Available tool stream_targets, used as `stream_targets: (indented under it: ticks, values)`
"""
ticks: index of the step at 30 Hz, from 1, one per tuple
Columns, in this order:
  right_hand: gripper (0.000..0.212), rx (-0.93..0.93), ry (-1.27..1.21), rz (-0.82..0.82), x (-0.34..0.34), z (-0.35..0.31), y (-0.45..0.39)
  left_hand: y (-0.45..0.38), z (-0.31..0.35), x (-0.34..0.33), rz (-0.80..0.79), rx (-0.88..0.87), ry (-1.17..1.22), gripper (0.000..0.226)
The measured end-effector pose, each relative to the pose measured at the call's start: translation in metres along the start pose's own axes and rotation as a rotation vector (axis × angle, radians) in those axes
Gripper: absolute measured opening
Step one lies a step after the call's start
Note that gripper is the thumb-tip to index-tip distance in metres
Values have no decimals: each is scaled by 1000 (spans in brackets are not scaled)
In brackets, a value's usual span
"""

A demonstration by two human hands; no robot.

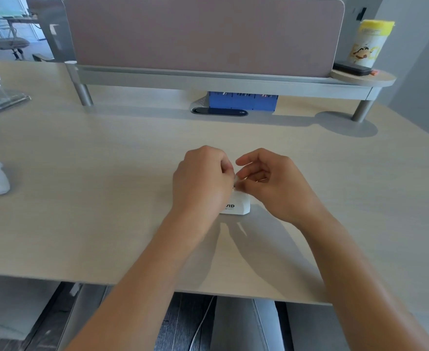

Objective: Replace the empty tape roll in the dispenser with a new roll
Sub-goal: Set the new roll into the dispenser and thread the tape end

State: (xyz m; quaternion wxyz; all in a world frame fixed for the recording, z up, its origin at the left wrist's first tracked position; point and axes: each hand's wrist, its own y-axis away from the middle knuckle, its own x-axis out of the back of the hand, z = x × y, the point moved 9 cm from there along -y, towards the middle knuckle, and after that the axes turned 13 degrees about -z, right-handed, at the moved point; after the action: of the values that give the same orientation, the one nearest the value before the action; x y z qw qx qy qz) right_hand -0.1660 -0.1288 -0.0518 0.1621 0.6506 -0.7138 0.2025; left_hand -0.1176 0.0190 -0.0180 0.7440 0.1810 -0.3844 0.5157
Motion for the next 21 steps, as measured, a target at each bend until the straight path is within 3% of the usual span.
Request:
stream_targets:
  ticks: [21]
  values:
    - [37,-41,438,74,-23,-29,-5,-5,-62,16,-72,106,451,15]
